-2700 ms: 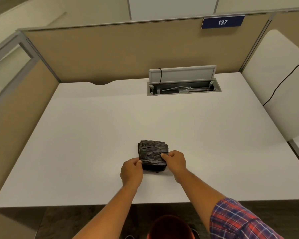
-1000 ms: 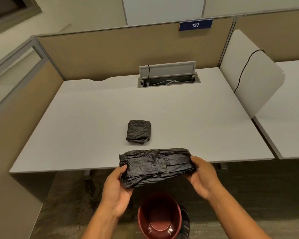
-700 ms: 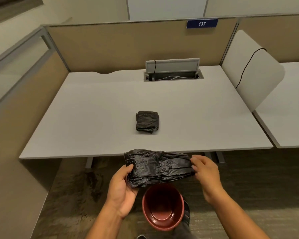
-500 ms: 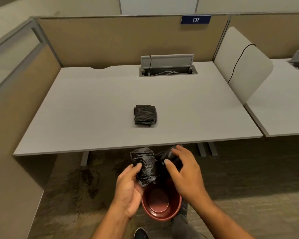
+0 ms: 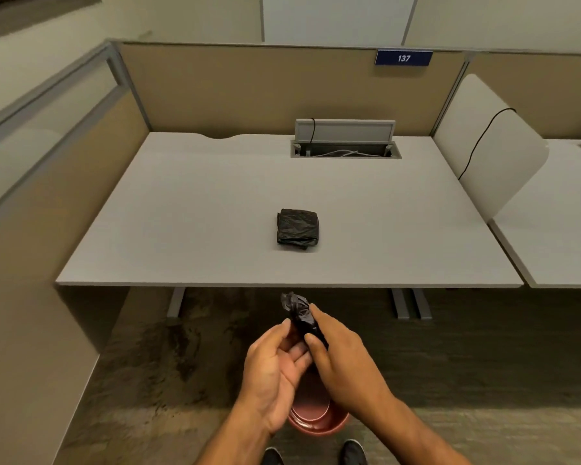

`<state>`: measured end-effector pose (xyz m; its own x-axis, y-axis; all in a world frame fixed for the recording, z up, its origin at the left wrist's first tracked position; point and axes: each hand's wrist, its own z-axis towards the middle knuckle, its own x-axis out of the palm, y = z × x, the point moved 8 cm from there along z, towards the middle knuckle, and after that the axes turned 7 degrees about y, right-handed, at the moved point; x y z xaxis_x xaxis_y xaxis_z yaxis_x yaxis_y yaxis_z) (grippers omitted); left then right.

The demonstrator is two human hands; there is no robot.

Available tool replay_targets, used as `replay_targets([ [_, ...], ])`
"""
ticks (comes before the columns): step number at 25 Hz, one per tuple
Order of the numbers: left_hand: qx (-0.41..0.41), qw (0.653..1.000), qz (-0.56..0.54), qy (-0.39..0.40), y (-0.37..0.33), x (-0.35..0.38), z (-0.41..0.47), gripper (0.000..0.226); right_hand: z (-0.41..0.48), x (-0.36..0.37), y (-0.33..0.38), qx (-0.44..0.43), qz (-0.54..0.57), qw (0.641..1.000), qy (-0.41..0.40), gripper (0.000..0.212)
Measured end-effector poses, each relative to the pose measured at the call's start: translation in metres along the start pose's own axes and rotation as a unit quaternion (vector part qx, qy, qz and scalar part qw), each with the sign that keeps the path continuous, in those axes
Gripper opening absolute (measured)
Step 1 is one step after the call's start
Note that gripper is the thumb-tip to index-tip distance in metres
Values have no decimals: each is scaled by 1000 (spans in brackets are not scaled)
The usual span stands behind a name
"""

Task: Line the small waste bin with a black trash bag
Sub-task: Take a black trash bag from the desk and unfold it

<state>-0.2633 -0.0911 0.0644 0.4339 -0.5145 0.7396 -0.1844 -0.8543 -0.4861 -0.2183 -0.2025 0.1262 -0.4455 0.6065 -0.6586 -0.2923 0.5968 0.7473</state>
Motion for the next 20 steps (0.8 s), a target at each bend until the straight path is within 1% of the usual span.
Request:
replay_targets([
  [3,2,999,43,-7,7,-1,4,27,-1,-15,-13,24,1,1000,-20,45],
  [7,1,997,69,23,17,16,5,32,-6,-22,-24,10,23,1000,1,37],
  [10,15,991,132,18,19,25,7,20,-6,-23,-29,-4,23,1000,21,30],
  [12,23,988,150,4,21,28,10,15,-6,-29,-39,6,58,998,13,30],
  [15,26,990,140,5,22,32,12,17,-4,-41,-57,37,138,990,-11,31],
  [18,23,991,132,-1,25,32,14,19,-1,-50,-70,57,162,985,-29,31],
  [20,23,992,125,-5,26,31,15,15,0,-56,-80,82,205,974,-48,29],
])
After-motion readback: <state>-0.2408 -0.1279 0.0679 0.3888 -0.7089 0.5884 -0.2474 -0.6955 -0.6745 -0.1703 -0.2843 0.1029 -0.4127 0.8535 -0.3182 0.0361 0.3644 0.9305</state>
